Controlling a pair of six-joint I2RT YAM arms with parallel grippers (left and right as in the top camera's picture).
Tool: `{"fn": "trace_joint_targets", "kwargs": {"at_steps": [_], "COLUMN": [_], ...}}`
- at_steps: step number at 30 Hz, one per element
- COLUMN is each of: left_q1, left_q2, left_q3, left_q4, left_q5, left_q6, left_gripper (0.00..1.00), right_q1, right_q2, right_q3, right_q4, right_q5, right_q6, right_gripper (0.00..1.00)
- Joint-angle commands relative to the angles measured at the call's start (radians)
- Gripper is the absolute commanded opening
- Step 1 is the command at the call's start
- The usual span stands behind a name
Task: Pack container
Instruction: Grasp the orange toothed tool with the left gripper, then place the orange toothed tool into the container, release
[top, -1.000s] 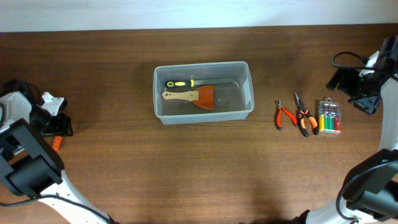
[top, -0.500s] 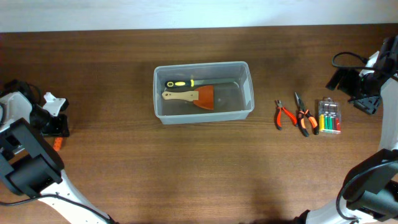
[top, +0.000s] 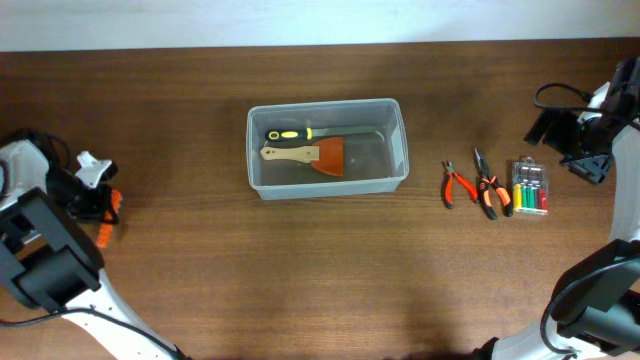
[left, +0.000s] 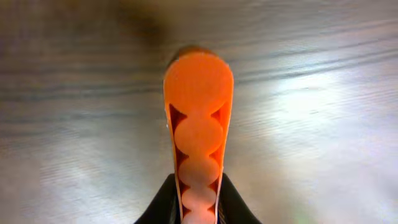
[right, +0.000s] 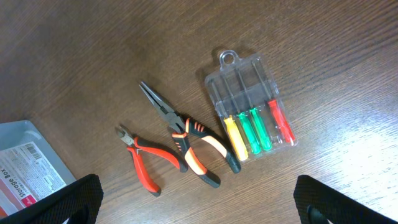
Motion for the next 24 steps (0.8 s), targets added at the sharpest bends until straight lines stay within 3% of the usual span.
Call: {"fn": "trace_joint_targets", "kwargs": {"at_steps": [1, 4, 8, 11, 18, 24], "left_q1": [-0.055, -0.146, -0.304, -0.462, -0.856, -1.054], "left_q2": [-0.008, -0.008, -0.013, -0.015, 0.031, 0.203], "left_q3": [0.264, 0.568, 0.864, 1.006, 1.027, 1.027], "left_q4": [-0.154, -0.325, -0.382, -0.377, -0.227, -0.167], "left_q5": [0.156, 0.171, 0.183, 0.203, 0.173, 0.009], "left_q6": [-0.092, -0.161, -0.154, -0.029, 0.284, 0.360], "left_gripper": [0.02, 0.02, 0.02, 0.02, 0.02, 0.02], "right_q1": [-0.003, -0.003, -0.003, -0.003, -0.003, -0.003], "right_q2": [0.014, 0.014, 0.014, 0.014, 0.014, 0.014], "right_q3": [0.023, 0.023, 0.023, 0.023, 0.023, 0.023], "right_q4": [-0.001, -0.002, -0.004, -0.004, -0.007, -0.033], "right_q5": [0.001, 0.001, 0.001, 0.001, 0.001, 0.001], "right_q6": [0.008, 0.008, 0.008, 0.008, 0.008, 0.008], "right_gripper": [0.99, 0.99, 0.99, 0.98, 0.98, 0.99]}}
